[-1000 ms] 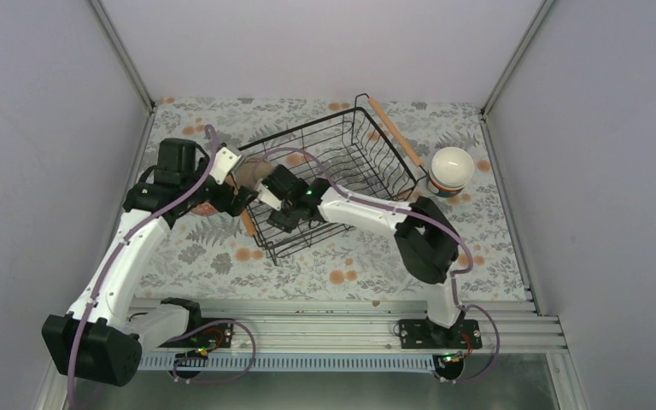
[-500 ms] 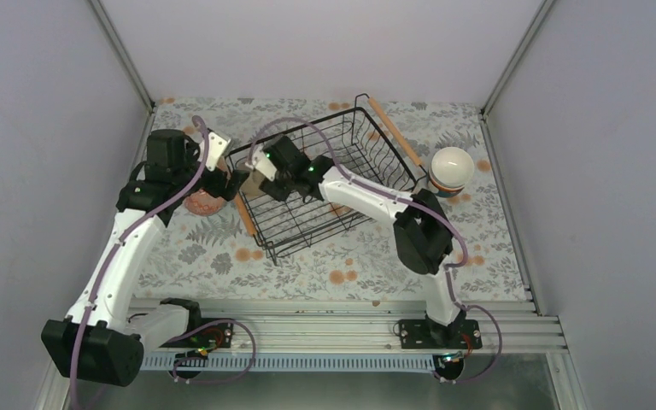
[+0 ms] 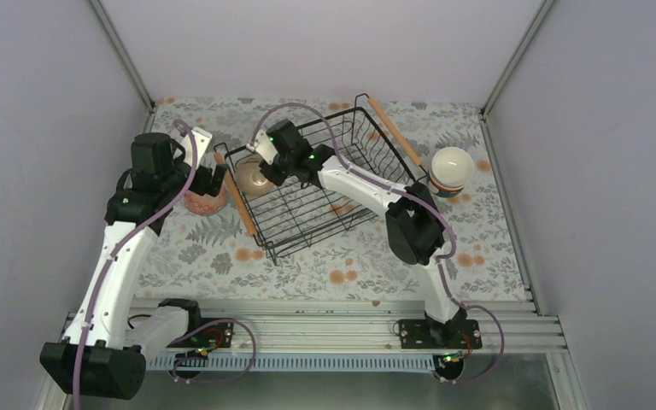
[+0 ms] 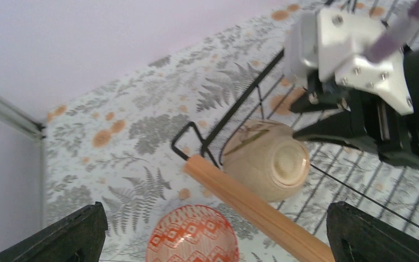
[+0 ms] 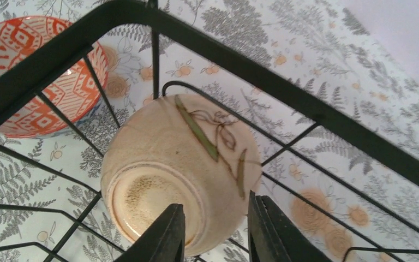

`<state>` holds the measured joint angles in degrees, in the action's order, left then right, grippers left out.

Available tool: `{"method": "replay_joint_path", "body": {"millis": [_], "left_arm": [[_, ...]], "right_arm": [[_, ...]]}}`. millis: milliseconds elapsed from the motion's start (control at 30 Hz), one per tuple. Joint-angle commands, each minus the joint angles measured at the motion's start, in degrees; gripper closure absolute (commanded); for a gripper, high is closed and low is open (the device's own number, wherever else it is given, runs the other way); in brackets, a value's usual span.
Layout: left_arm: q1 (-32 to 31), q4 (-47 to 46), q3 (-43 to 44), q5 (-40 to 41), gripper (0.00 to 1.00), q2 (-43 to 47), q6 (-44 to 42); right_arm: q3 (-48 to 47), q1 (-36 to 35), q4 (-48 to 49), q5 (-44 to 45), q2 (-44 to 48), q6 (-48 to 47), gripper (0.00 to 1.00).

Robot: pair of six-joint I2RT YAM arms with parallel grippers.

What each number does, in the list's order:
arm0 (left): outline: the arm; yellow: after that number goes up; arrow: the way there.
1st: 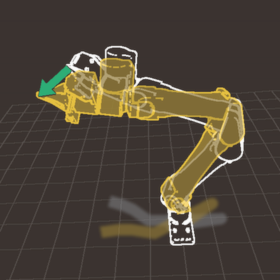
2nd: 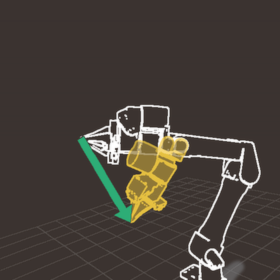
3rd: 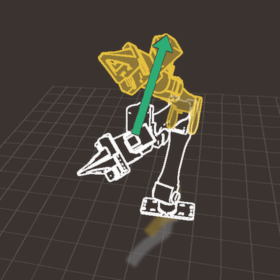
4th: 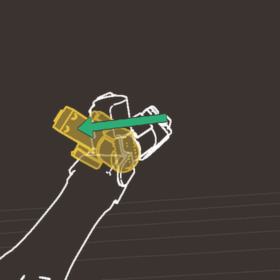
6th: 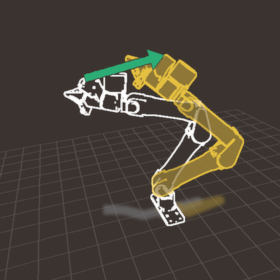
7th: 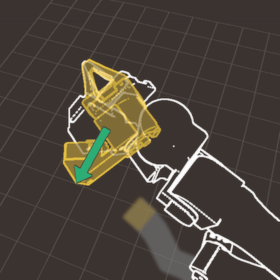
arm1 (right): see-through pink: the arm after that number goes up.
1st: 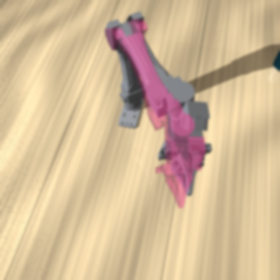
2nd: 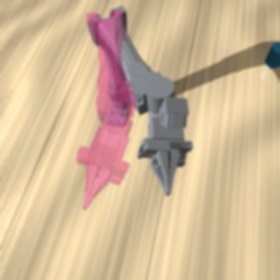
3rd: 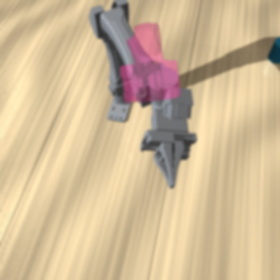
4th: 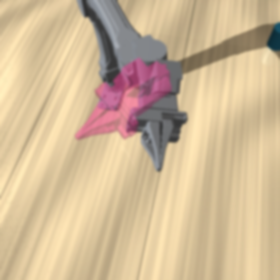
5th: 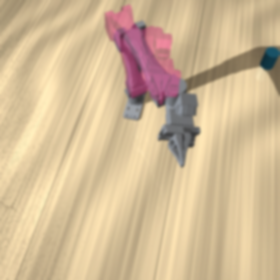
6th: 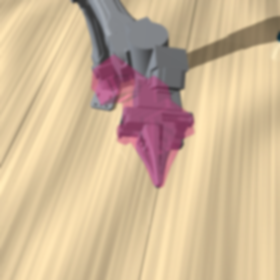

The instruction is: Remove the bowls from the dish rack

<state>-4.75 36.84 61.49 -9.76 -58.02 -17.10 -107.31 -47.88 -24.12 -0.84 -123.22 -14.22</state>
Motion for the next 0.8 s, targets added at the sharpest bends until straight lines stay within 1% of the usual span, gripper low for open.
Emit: {"method": "replay_joint_path", "body": {"millis": [0, 300, 533, 767], "left_arm": [[0.86, -3.11, -0.77, 4.72, 0.0, 1.58, 0.93], [1.62, -3.62, -1.03, 5.24, 0.0, 1.87, 0.89], [2.29, -3.51, -1.37, 4.54, 0.0, 2.36, 0.93], [3.02, -3.05, -1.23, 3.32, 0.0, 2.35, 1.0]], "right_arm": [[-1.86, -0.36, -0.54, -2.42, -2.08, 0.94, 0.74], [-0.38, -0.37, -1.59, -2.81, -3.23, -0.04, 0.83], [2.71, -0.24, -0.23, -1.8, -3.13, -1.27, 0.87], [2.79, -0.29, -2.09, -2.99, -4.14, -1.33, 0.88]]}}
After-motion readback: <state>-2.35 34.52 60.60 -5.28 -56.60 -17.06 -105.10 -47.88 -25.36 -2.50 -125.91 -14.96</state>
